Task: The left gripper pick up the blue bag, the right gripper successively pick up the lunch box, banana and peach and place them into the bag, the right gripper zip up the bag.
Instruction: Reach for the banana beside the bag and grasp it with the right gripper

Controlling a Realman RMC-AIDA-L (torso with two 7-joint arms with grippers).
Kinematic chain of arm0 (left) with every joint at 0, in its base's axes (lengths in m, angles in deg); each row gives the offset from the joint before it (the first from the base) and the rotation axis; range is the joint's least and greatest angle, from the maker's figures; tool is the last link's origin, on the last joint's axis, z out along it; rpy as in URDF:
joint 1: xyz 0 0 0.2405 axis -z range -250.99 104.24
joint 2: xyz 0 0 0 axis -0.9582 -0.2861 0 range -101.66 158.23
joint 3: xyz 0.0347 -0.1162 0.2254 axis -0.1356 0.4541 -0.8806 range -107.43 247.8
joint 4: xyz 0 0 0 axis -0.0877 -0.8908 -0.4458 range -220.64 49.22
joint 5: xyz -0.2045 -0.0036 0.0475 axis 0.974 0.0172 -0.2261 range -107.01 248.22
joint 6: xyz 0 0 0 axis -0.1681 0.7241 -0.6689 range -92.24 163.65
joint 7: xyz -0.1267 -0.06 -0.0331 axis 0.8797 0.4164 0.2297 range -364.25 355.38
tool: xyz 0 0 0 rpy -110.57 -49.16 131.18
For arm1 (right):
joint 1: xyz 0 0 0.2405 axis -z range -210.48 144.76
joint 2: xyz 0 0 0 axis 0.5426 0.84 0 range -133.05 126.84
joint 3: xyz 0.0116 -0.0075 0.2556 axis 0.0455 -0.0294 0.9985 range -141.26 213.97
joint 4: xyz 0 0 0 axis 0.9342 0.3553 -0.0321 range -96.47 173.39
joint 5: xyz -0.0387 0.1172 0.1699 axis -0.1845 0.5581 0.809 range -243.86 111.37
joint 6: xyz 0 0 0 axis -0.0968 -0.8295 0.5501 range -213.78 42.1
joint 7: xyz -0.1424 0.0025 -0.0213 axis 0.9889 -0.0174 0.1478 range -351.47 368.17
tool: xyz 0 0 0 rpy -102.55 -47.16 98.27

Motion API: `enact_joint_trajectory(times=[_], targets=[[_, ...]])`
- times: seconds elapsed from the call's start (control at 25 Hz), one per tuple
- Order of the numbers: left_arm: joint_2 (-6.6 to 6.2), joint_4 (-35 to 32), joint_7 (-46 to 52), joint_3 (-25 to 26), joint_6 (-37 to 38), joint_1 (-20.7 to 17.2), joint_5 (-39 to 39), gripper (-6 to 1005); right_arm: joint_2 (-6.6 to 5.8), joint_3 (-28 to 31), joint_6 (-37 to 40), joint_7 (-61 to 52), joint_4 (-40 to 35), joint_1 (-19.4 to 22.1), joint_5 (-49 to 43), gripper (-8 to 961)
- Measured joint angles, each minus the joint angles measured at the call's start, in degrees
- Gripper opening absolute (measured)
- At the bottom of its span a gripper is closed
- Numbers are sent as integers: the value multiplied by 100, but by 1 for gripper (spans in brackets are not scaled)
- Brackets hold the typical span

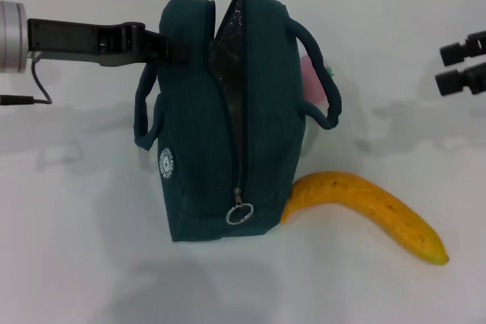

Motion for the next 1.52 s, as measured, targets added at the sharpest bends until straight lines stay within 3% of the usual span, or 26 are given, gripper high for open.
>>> enact_joint_trajectory(times=[0.08,0.2,0.4,0.52,0.68,0.84,1.08,1.52], targets=[[-1,0,1,0,-3,3,1,53,-8,-2,119,-113,-168,-153,-483,843],[0,1,1,0,-14,10,3,53,81,-48,210,-257,-484,-353,-1269,841],[7,3,2,0,-18,33,5,54,383,-266,303,-514,-1008,-595,-1943,841],[13,5,2,0,-18,49,6,54,632,-717,245,-761,-1502,-646,-2333,841],[21,9,3,0,-18,64,7,54,1065,-1039,270,-978,-1882,-811,-2805,841],[26,9,0,0,-18,68,7,54,1340,-1533,253,-1286,-2062,-911,-3040,841],[60,9,-10,-11,-18,87,7,54,1414,-2303,23,-1705,-2093,-945,-2978,841],[96,9,-8,-8,-18,59,6,54,1449,-2932,-464,-1846,-1923,-962,-2825,842]])
